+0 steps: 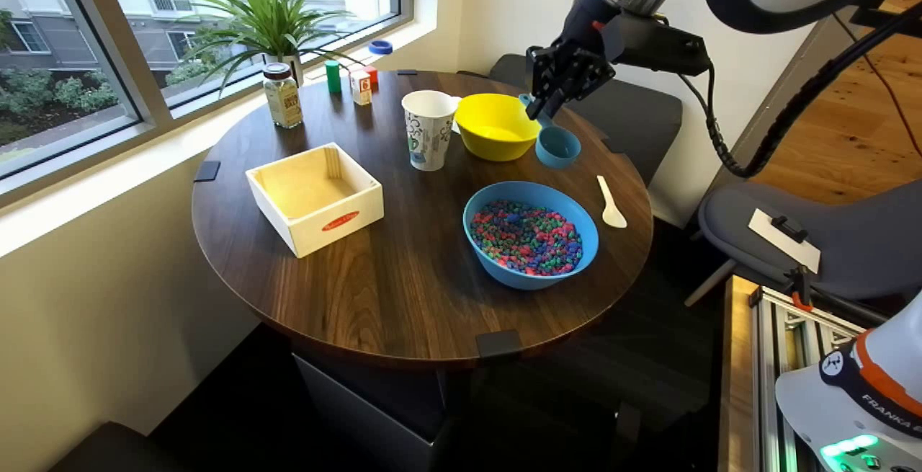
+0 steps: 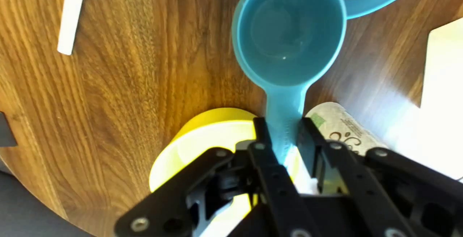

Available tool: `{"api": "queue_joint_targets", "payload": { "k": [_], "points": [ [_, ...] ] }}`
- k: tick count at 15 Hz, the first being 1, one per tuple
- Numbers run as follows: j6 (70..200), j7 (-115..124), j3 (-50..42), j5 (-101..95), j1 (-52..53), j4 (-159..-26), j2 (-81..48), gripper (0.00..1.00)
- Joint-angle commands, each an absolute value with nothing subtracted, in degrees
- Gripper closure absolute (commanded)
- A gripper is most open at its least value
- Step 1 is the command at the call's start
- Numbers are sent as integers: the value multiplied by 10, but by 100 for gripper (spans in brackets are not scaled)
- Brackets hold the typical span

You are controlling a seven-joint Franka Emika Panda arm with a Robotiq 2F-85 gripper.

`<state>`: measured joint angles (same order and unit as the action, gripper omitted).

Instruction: Use the blue measuring spoon to remove some cereal from the blue bowl.

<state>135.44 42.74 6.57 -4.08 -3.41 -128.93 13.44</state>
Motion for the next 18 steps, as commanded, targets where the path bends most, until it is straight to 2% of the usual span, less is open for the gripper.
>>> {"api": "queue_joint_targets", "payload": {
  "k": [1,5,9,10,14,15,18],
  "points": [
    [1421,451,88,-88,-27,-1295,113,94],
    [1510,498,116,-174,-25,-1308,92,94],
    [1511,498,112,-186,-12,-1305,84,94],
    [1512,501,112,-189,-10,-1307,82,74],
    [1513,500,107,-188,-10,-1304,81,74],
    [1513,500,107,-188,-10,-1304,81,94],
    [1498,525,124,-232,-9,-1307,84,94]
  ]
}}
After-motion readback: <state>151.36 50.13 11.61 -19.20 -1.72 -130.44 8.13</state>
